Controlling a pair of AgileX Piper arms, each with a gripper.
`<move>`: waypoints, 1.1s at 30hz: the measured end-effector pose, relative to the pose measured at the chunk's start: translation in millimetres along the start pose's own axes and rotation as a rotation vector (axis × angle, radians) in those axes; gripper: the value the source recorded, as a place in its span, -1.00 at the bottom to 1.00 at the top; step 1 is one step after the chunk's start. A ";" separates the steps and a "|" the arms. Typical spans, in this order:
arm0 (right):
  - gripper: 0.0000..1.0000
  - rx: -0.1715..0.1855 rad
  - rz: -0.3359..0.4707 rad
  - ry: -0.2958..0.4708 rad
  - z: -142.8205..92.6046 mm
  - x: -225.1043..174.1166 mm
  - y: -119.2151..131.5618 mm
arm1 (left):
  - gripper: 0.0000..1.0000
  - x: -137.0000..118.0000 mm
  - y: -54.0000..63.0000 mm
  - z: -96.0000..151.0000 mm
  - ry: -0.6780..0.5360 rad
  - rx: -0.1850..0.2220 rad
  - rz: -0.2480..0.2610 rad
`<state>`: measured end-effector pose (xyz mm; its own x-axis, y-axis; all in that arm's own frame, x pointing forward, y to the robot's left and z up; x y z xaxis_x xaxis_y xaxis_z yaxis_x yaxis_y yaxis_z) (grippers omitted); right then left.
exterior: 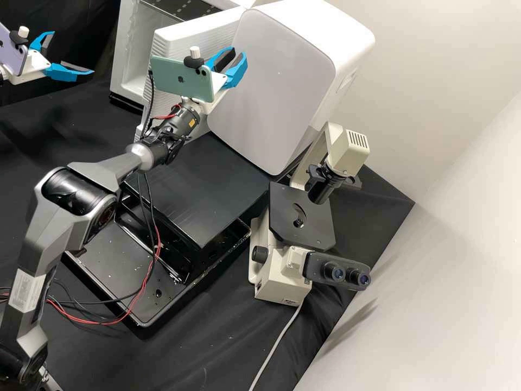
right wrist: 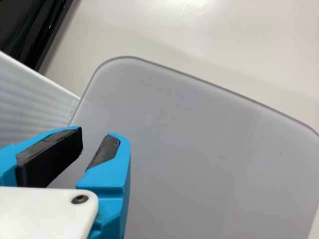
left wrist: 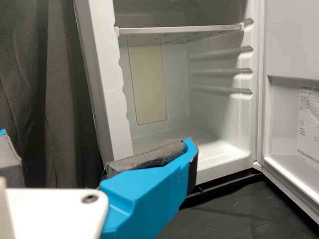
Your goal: Close the incubator door
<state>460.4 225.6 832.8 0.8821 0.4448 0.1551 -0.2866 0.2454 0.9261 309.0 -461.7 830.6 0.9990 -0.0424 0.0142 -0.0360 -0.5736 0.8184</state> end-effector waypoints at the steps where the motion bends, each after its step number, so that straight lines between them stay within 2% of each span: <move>1: -1.00 0.000 0.003 0.001 -0.4 2.1 0.6 | 1.00 0.0 0.0 0.0 0.000 0.000 0.000; 9: -1.00 -0.026 -0.032 0.045 -7.8 12.9 1.7 | 1.00 0.0 0.0 0.0 0.000 0.000 0.000; 13: -1.00 -0.007 -0.053 0.083 -17.8 15.8 -1.4 | 1.00 0.0 0.0 0.0 0.000 0.000 0.000; 15: -1.00 0.016 -0.059 0.088 -19.0 17.8 -2.5 | 1.00 0.0 0.0 0.0 0.000 0.000 0.000; 24: -1.00 0.069 -0.119 0.112 -29.5 25.4 -14.4 | 1.00 0.0 0.0 0.0 0.000 0.000 0.000; 31: -1.00 0.091 -0.189 0.134 -35.0 34.3 -24.8 | 1.00 0.0 0.0 0.0 0.000 0.000 0.000; 33: -1.00 0.115 -0.208 0.130 -38.8 38.5 -28.8 | 1.00 0.0 0.0 0.0 0.000 0.000 0.000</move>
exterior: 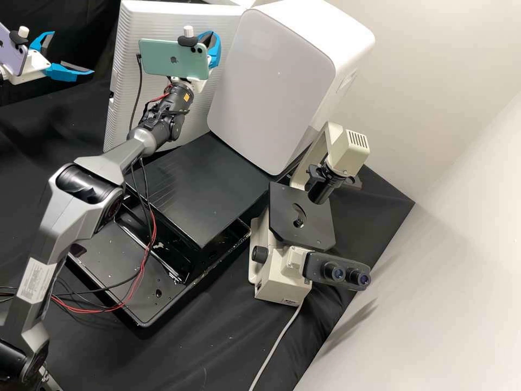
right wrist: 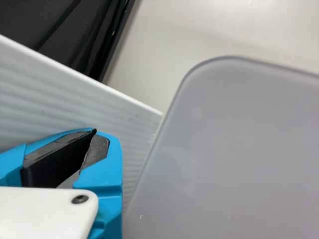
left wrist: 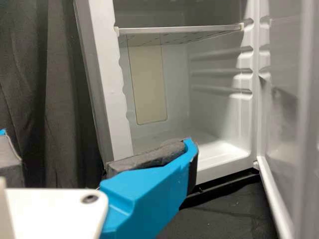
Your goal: Close the incubator door
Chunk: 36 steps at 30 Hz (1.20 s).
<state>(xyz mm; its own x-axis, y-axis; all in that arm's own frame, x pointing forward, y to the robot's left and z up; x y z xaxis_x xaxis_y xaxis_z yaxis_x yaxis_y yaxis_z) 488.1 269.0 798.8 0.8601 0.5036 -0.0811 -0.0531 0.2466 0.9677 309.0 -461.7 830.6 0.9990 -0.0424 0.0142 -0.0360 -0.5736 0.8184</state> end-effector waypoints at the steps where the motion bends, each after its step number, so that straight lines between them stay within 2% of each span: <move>1: -1.00 0.005 -0.007 -0.003 0.0 1.8 -2.1 | 1.00 0.0 0.0 0.0 0.000 0.000 0.000; 16: -1.00 -0.001 -0.015 0.016 -11.9 26.0 -15.5 | 1.00 0.0 0.0 0.0 0.000 0.000 0.000; 27: -1.00 0.000 0.057 0.080 -16.8 25.0 -10.9 | 1.00 0.0 0.0 0.0 0.000 0.000 0.000; 32: -1.00 0.001 0.068 0.089 -11.8 28.4 -19.0 | 1.00 0.0 0.0 0.0 0.000 0.000 0.000; 36: -1.00 -0.015 0.056 0.084 -7.2 35.4 -27.6 | 1.00 0.0 0.0 0.0 0.000 0.000 0.000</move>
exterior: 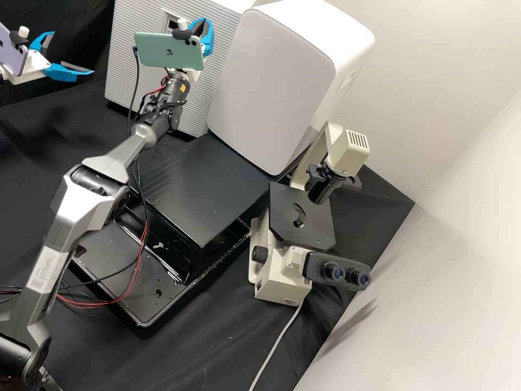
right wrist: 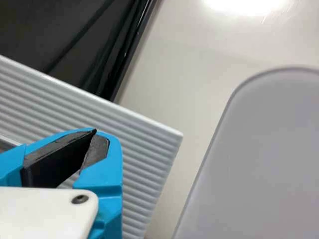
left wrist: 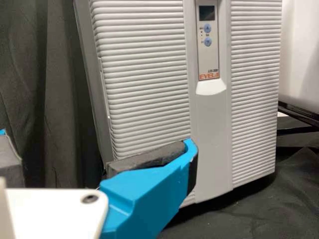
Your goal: Close the incubator door
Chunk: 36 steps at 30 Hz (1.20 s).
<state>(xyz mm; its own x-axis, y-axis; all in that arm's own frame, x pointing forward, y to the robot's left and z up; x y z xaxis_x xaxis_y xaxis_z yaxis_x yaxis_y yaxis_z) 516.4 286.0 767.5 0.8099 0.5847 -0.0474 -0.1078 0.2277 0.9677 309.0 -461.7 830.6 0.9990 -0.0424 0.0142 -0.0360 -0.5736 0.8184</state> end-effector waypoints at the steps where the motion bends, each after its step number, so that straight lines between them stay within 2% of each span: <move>1: -1.00 0.001 -0.003 -0.002 1.1 1.8 -1.7 | 1.00 0.0 0.0 0.0 0.000 0.000 0.000; 13: -1.00 0.005 -0.024 -0.032 9.1 8.8 -10.2 | 1.00 0.0 -0.1 0.0 0.000 0.000 -0.001; 17: -1.00 0.002 -0.056 -0.045 12.8 -1.1 -20.6 | 1.00 0.0 -0.4 -0.1 0.001 0.000 -0.004; 21: -1.00 0.021 -0.080 -0.060 13.2 -16.8 -24.9 | 1.00 0.0 -0.4 -0.1 0.001 0.000 -0.004; 23: -1.00 0.032 -0.075 -0.061 11.4 -26.0 -23.1 | 1.00 0.0 -0.4 -0.1 0.001 0.000 -0.004; 25: -1.00 0.026 -0.065 -0.071 10.3 -37.7 -21.3 | 1.00 0.0 -0.4 -0.1 0.001 0.000 -0.004; 26: 1.00 0.024 -0.048 -0.073 7.8 -42.5 -15.6 | 1.00 0.0 -0.4 -0.1 0.001 0.000 -0.004; 29: 1.00 0.030 -0.001 -0.104 3.5 -62.3 -6.3 | 1.00 0.0 -0.4 -0.1 0.001 0.000 -0.004; 31: 1.00 0.040 0.039 -0.093 -0.4 -76.3 -0.1 | 1.00 0.0 -0.4 -0.1 0.001 0.000 -0.004; 32: -1.00 0.041 0.047 -0.088 -1.9 -85.2 0.7 | 1.00 0.0 -0.4 -0.1 0.001 0.000 -0.004; 36: -1.00 0.039 0.096 -0.062 -10.8 -111.7 11.8 | 1.00 0.0 -0.4 -0.1 0.001 0.000 -0.004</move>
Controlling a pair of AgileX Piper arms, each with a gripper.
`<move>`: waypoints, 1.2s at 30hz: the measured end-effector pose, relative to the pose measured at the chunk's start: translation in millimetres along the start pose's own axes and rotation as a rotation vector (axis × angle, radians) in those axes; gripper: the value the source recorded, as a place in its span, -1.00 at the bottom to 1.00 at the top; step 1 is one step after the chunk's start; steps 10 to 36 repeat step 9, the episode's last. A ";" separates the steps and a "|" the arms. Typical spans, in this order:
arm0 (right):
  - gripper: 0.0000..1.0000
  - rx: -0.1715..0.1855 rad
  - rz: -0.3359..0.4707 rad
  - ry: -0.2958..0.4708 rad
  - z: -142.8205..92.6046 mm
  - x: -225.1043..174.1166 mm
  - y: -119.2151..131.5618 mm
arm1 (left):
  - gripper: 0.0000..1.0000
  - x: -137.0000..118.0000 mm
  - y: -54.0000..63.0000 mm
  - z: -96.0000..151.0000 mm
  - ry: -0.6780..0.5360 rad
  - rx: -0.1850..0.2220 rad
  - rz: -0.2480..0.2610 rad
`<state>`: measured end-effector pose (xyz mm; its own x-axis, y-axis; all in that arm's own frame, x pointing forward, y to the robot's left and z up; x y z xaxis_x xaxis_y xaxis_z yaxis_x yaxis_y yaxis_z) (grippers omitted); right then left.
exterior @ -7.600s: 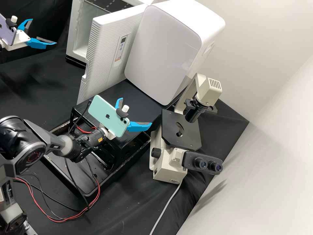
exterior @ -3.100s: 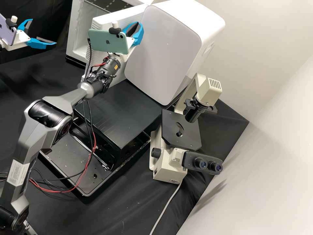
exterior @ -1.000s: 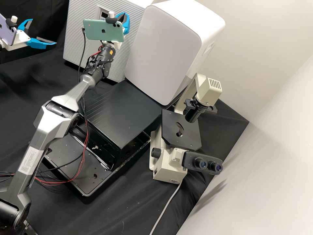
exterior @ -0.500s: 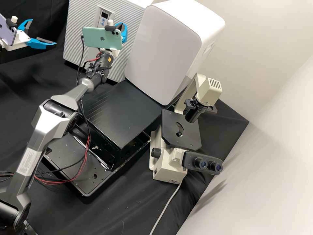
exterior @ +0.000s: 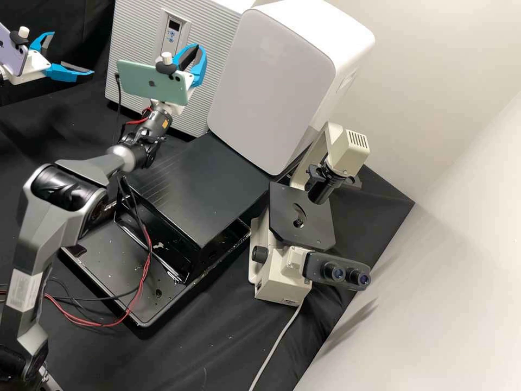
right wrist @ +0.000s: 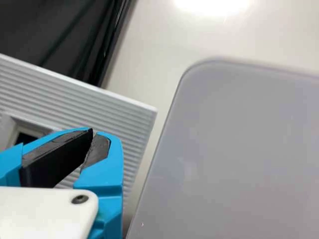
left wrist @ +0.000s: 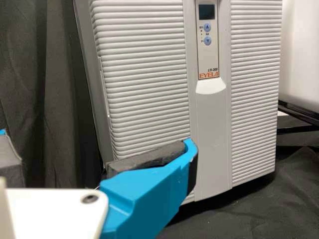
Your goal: Close the incubator door
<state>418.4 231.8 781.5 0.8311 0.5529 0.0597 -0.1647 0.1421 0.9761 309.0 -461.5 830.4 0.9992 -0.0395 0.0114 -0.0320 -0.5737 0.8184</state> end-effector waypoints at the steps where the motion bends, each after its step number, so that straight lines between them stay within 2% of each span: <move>1: 1.00 0.002 0.010 0.006 -1.2 -6.4 2.1 | 1.00 0.0 0.0 0.0 0.000 0.000 0.000; 6: 1.00 0.010 0.043 0.027 -4.1 -35.7 9.5 | 1.00 0.0 0.0 0.0 0.000 0.000 0.000; 9: 1.00 0.036 0.052 0.042 -2.7 -56.3 15.3 | 1.00 0.0 0.0 0.0 0.000 0.000 0.000; 36: 1.00 0.036 0.052 0.042 -2.7 -56.3 15.3 | 1.00 0.0 0.0 0.0 0.000 0.000 0.000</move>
